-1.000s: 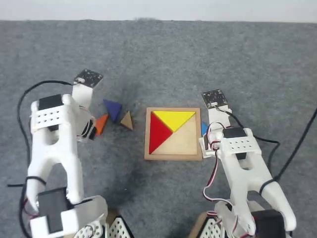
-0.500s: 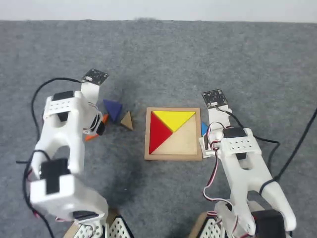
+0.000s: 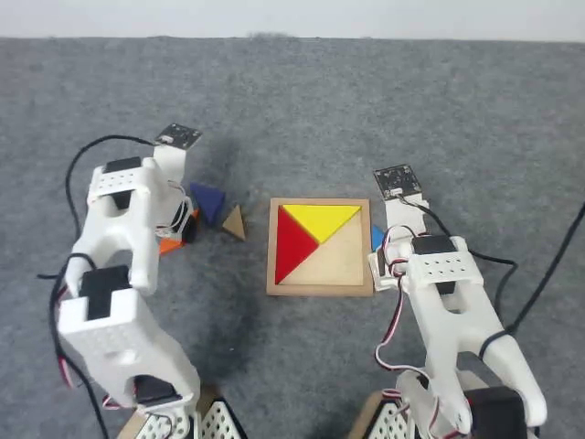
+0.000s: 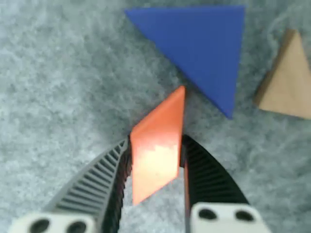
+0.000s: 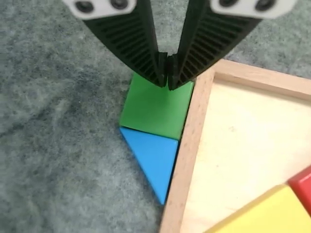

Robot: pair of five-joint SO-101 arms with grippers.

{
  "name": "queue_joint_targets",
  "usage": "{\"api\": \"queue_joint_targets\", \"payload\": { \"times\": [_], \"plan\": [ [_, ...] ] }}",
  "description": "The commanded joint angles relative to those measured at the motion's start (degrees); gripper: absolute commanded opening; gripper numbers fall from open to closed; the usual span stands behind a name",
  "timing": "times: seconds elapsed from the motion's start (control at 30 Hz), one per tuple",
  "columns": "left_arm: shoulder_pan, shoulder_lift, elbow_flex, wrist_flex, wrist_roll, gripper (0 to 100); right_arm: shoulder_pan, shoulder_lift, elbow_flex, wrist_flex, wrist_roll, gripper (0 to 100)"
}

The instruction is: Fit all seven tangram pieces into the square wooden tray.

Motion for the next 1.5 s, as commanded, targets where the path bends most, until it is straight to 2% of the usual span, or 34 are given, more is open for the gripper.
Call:
{"api": "queue_joint_targets", "payload": {
  "times": [0.0, 0.17, 0.3, 0.47, 0.6, 0.77, 0.97, 1.03, 1.27, 1.47],
  "plan": [
    [1.0, 0.1, -2.4, 0.5, -0.5, 2, 0.6, -2.7, -0.4, -1.1, -0.3, 0.6],
    [1.1, -0.9, -2.8, 3.4, -1.0, 1, 0.6, -2.7, -0.4, -1.0, -0.3, 0.6],
    [1.6, -8.0, -2.7, 8.2, -0.9, 1, 0.6, -2.7, -0.4, -1.0, -0.3, 0.6],
    [6.9, -20.6, -2.6, 16.2, -0.8, 1, 0.6, -2.7, -0.4, -1.0, -0.4, 0.6],
    [13.5, -26.9, -1.3, 19.1, -0.8, 1, 0.7, -2.8, -0.4, -1.0, -0.3, 0.6],
    [26.2, -26.8, 2.0, 15.2, 1.8, 1, 1.7, -2.8, -0.7, 0.1, -0.4, 0.6],
    [38.9, -23.0, 2.2, 9.0, 3.0, 1, 12.0, -7.0, -2.5, 3.5, -2.5, 0.6],
    [41.8, -21.2, 2.2, 8.1, 3.3, 1, 13.2, -9.3, -2.2, 3.6, -3.0, 0.6],
    [47.6, -12.4, 2.3, 3.6, 6.1, 1, 10.8, -11.8, -0.5, 3.9, -1.8, 0.6],
    [47.5, -10.4, 2.4, 3.6, 5.8, 3, 10.8, -11.8, -0.4, 3.8, -1.5, 0.6]
  ]
}}
